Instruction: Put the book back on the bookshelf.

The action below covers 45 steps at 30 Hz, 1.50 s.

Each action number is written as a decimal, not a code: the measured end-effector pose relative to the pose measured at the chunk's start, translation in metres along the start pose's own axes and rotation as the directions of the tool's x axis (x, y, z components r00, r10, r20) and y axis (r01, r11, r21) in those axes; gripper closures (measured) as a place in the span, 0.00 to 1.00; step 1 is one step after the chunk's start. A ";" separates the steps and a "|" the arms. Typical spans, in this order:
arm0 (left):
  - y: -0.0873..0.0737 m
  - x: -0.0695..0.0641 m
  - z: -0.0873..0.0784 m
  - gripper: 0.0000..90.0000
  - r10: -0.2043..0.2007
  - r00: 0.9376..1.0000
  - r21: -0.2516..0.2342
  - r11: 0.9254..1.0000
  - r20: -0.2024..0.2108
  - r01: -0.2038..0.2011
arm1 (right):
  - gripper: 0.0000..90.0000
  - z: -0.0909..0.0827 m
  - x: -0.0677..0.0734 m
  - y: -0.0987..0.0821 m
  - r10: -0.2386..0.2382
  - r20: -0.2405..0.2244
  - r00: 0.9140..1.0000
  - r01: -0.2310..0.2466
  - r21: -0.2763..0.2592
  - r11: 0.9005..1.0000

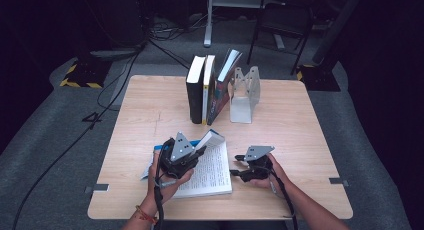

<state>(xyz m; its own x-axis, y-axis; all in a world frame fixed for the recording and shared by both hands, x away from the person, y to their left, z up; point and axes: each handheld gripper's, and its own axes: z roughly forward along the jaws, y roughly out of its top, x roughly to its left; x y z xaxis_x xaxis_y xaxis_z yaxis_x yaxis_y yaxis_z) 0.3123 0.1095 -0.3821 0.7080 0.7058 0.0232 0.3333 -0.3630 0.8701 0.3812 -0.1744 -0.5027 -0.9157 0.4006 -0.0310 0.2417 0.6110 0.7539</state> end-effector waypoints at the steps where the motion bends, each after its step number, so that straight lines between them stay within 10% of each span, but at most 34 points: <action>1: 0.001 0.001 -0.001 0.90 0.003 1.000 0.002 1.000 0.002 -0.003 | 0.46 0.000 0.000 0.001 0.001 0.001 1.000 -0.001 0.003 1.000; 9: 0.016 0.010 -0.015 0.90 0.039 0.998 -0.038 0.999 0.039 -0.037 | 0.42 0.012 -0.008 0.010 0.010 -0.011 1.000 -0.010 0.007 1.000; 18: 0.014 -0.003 0.001 0.89 0.080 0.989 -0.040 0.996 0.125 -0.076 | 0.53 -0.011 -0.011 0.014 0.016 -0.011 1.000 -0.018 -0.193 0.981; 22: 0.017 -0.024 -0.001 0.89 0.158 0.980 0.050 0.985 0.125 -0.165 | 0.54 -0.024 -0.012 0.012 0.069 -0.009 0.998 -0.068 -0.273 0.960; 29: -0.019 -0.035 -0.011 0.80 0.203 0.970 -0.030 0.979 0.131 -0.201 | 0.57 -0.030 0.000 0.022 0.052 -0.017 0.998 -0.055 -0.311 0.949; 34: -0.041 -0.041 -0.012 0.67 0.202 0.973 -0.068 0.978 0.113 -0.195 | 0.57 -0.029 0.006 0.026 0.055 -0.023 0.998 -0.059 -0.307 0.950; 39: -0.055 -0.035 -0.012 0.57 0.110 0.987 -0.023 0.994 0.113 -0.108 | 0.64 -0.023 0.017 0.029 0.032 -0.030 0.999 -0.039 -0.297 0.954; 45: -0.062 -0.025 -0.017 0.85 0.075 0.981 -0.062 0.996 0.177 -0.065 | 0.67 -0.016 0.023 0.032 0.022 -0.042 0.999 -0.033 -0.297 0.954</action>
<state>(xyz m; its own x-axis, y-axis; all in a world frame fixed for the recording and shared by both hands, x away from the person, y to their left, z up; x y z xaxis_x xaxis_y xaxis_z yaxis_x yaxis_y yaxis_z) 0.2634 0.1249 -0.4286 0.8302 0.5574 0.0010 0.2472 -0.3697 0.8956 0.3627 -0.1565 -0.4685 -0.9230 0.3845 0.0130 0.1656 0.3666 0.9155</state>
